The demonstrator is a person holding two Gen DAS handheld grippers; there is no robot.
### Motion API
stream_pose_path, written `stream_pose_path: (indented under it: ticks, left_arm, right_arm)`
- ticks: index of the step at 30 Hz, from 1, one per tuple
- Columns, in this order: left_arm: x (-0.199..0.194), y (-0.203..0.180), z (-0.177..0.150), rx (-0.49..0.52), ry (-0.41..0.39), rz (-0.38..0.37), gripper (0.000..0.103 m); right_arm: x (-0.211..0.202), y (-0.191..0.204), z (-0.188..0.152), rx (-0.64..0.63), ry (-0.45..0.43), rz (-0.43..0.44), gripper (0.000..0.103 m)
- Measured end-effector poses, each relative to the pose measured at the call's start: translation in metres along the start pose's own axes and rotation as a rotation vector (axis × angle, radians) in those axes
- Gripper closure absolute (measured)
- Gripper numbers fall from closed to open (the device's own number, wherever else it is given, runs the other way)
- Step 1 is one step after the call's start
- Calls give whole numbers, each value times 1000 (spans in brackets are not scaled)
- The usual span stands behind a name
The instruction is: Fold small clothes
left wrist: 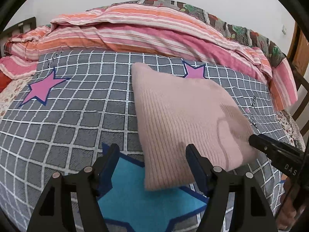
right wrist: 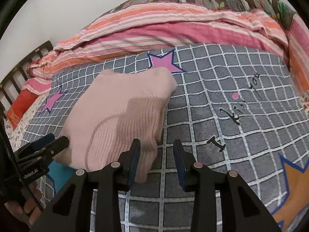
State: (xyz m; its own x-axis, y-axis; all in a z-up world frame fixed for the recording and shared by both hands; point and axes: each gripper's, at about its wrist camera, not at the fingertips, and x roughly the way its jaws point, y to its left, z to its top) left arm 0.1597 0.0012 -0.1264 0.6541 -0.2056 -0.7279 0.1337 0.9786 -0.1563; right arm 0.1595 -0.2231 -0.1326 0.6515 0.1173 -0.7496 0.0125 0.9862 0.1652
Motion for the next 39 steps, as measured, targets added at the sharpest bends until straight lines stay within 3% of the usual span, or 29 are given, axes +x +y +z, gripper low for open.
stream_pose_path:
  ticks: [4, 7, 9, 12, 24, 39]
  left_arm:
    - [-18, -4, 2, -3, 2, 69, 33]
    - [-35, -6, 6, 0, -7, 89, 26]
    - [-50, -7, 8, 3, -24, 102, 21]
    - [-70, -11, 10, 8, -34, 81, 20]
    - [-126, -21, -2, 17, -49, 83, 20]
    - [-156, -21, -13, 24, -71, 106, 20]
  right_arm:
    - [-16, 3, -1, -4, 17, 0, 56]
    - [-29, 5, 0, -13, 22, -27, 41]
    - [-42, 6, 1, -22, 7, -44, 20]
    - [-65, 11, 3, -28, -38, -64, 14]
    - [-130, 26, -7, -37, -84, -78, 12]
    - [-160, 33, -23, -38, -103, -102, 11]
